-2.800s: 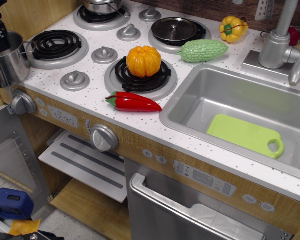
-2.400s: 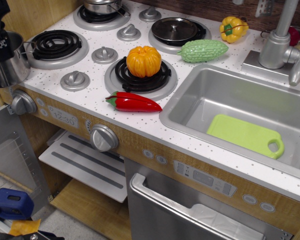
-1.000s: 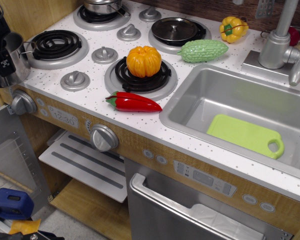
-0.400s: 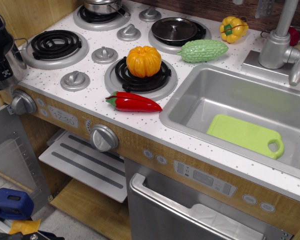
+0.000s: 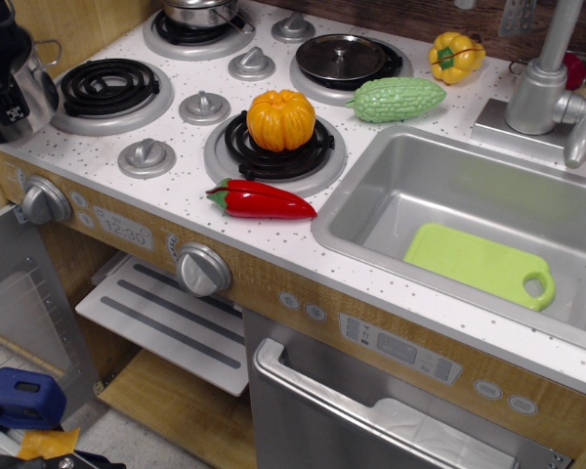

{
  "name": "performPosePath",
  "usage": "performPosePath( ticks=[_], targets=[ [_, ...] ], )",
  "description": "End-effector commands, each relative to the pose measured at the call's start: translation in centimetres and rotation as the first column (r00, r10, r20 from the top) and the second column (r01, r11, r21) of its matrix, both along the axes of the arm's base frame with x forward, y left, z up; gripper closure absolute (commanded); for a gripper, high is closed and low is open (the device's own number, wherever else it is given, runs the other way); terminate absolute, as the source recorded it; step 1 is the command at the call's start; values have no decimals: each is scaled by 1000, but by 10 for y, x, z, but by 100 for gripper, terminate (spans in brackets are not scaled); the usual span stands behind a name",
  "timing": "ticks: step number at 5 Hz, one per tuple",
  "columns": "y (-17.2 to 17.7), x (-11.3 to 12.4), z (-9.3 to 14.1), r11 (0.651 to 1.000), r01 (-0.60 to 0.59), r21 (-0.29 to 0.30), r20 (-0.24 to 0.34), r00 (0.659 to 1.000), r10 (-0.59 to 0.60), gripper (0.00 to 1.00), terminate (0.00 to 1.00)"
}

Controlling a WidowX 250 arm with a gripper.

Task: Put pot on stove which is near stove

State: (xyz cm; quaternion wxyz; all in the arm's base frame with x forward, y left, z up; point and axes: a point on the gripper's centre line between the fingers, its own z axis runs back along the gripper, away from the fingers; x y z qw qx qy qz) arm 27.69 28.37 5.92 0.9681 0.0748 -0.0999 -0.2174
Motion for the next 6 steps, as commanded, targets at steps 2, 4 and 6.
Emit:
performPosePath(
  ticks=[2,4,6],
  targets=[
    [-11,25,42,992,112,62,99,988,-118,100,0],
    [-9,48,36,980,190,52,122,973,-195,100,0],
    [-12,68,29,971,236,36,143,961,-239,100,0]
  ],
)
